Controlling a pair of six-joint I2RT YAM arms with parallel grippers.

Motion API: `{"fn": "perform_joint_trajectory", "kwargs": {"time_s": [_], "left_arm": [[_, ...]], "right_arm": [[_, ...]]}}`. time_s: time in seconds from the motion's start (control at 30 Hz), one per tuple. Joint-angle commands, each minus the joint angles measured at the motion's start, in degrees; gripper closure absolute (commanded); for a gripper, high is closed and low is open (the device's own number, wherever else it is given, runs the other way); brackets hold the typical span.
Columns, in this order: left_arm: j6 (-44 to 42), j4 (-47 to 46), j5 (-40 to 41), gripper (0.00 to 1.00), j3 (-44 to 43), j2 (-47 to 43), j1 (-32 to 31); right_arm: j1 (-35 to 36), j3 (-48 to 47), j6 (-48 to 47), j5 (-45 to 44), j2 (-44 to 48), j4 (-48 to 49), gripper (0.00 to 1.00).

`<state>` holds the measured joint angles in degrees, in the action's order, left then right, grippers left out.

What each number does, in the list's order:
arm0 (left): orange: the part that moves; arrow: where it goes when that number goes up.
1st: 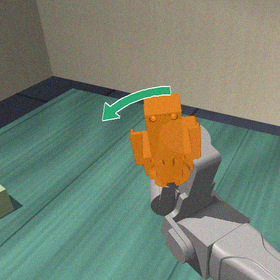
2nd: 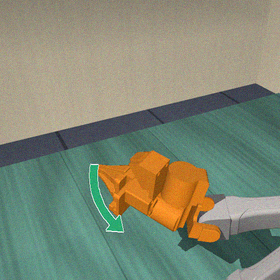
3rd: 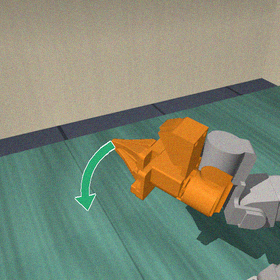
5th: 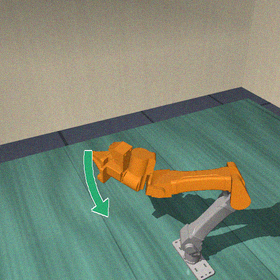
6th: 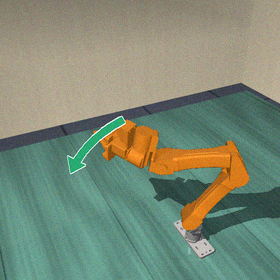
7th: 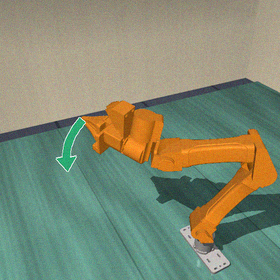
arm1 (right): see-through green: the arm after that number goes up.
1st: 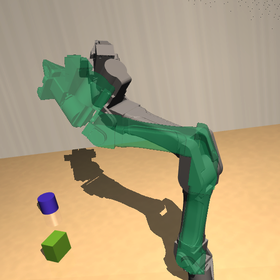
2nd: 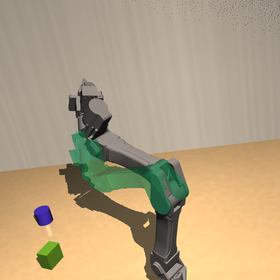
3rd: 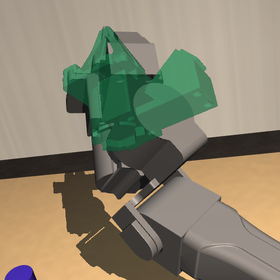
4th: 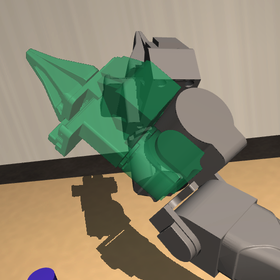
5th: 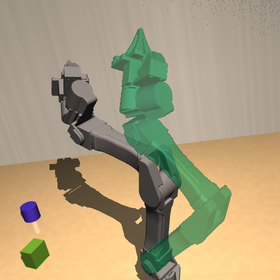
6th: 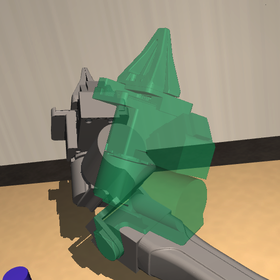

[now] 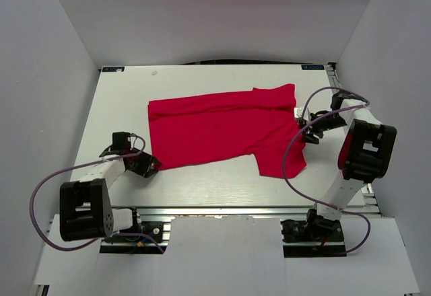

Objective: Fold and stack the t-shirts
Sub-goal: Grap the side of the flattened tshirt closest away from the robot with both arms

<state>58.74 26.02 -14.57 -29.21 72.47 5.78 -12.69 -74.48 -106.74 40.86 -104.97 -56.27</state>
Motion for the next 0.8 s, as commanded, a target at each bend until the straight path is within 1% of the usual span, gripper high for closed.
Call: {"fn": "perform_joint_trajectory", "kwargs": {"time_s": [0.0, 0.13, 0.17, 0.23, 0.27, 0.4, 0.47, 0.6, 0.73, 0.77], "left_arm": [[1.6, -2.2, 4.3, 0.53, 0.0, 2.4, -1.1], [2.2, -2.7, 4.8, 0.61, 0.1, 4.0, -2.8], [2.4, -2.8, 4.8, 0.66, 0.2, 4.3, -3.0], [2.8, -3.2, 4.9, 0.72, 0.4, 4.3, -3.4], [3.0, -3.2, 4.8, 0.81, 0.3, 4.2, -3.4], [2.7, -3.0, 5.2, 0.98, 0.3, 2.4, -3.5], [2.5, -2.9, 5.3, 1.0, 0.3, 1.8, -3.5], [2.5, -2.6, 5.0, 1.0, 0.4, 1.8, -3.5], [2.5, -2.3, 4.9, 1.0, 0.2, 1.3, -3.5], [2.4, -2.1, 4.9, 1.0, 0.1, 1.3, -3.5]], "right_arm": [[0.0, -0.8, 0.5, 0.3, 0.7, 1.0, 0.36], [-0.1, 0.1, -2.3, -1.0, 0.6, 1.8, 0.34], [-0.3, -0.1, -3.0, -1.0, 0.6, 1.3, 0.34], [-0.5, -0.7, -4.7, -1.3, -0.1, 0.6, 0.33], [-0.7, -1.3, -5.6, -1.7, -0.5, -0.8, 0.34], [-1.2, -0.6, -10.9, -4.0, -1.1, -3.1, 0.33], [-1.2, 0.5, -12.5, -5.2, -1.0, -1.8, 0.33], [-1.1, -0.1, -12.8, -6.1, -2.7, -1.3, 0.34], [-1.0, -1.0, -12.1, -6.8, -4.3, 0.0, 0.38], [-0.9, -1.4, -12.0, -6.8, -4.6, -0.2, 0.41]]}}
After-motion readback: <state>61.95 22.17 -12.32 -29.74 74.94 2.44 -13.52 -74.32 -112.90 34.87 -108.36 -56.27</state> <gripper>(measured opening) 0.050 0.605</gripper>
